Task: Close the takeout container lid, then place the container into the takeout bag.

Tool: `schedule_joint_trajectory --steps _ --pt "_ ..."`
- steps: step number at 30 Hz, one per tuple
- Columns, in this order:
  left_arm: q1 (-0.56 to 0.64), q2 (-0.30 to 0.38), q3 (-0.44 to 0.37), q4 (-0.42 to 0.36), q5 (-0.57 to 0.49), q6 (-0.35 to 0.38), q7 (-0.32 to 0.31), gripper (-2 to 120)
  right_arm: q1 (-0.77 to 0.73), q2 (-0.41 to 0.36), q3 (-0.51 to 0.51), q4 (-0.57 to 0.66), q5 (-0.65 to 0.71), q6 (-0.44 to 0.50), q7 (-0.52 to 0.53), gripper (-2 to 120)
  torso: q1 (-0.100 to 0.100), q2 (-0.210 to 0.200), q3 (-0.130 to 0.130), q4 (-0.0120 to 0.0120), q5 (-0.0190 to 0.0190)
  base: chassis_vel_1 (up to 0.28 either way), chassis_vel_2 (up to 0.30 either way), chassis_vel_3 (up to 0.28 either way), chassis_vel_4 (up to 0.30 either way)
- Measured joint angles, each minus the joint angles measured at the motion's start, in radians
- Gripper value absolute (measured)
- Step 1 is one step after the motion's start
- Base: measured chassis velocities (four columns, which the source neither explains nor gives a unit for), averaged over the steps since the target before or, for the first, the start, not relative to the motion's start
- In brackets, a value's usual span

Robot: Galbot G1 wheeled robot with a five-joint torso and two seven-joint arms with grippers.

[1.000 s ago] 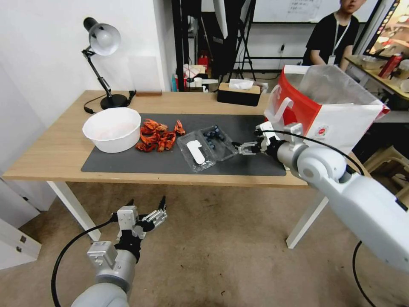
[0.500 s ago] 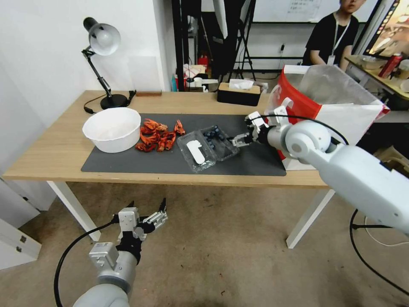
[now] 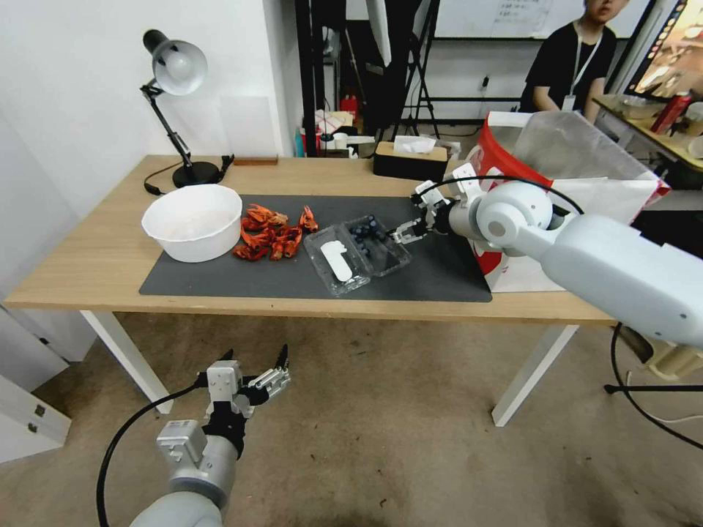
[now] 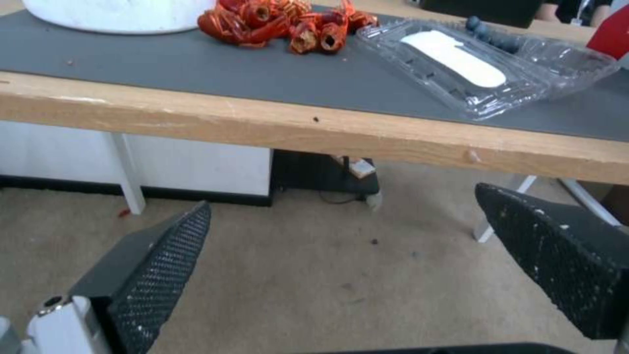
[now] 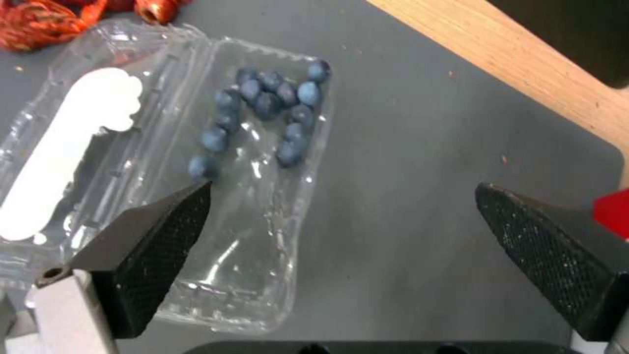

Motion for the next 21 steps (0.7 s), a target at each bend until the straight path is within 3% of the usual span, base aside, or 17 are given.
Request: schedule_joint_trajectory --steps 7,12,21 --pt "-0.006 0.006 0.002 0.011 -0.004 -0.001 -0.001 100 0.035 -0.016 -0.062 -0.004 0.023 0.001 0.003 100 0.0 0.0 0.0 -0.0001 0.0001 0.0 0.0 0.0 0.0" --pt "-0.012 0.008 0.008 0.032 -0.004 -0.013 -0.002 100 0.042 0.002 -0.087 -0.01 0.104 0.002 0.075 100 0.0 0.0 0.0 0.0001 -0.0001 0.0 0.0 0.0 0.0" --pt "-0.014 0.011 0.008 0.041 -0.004 -0.014 -0.002 100 0.039 0.029 -0.103 -0.041 0.119 0.002 0.124 100 0.0 0.0 0.0 0.0001 -0.0001 0.0 0.0 0.0 0.0"
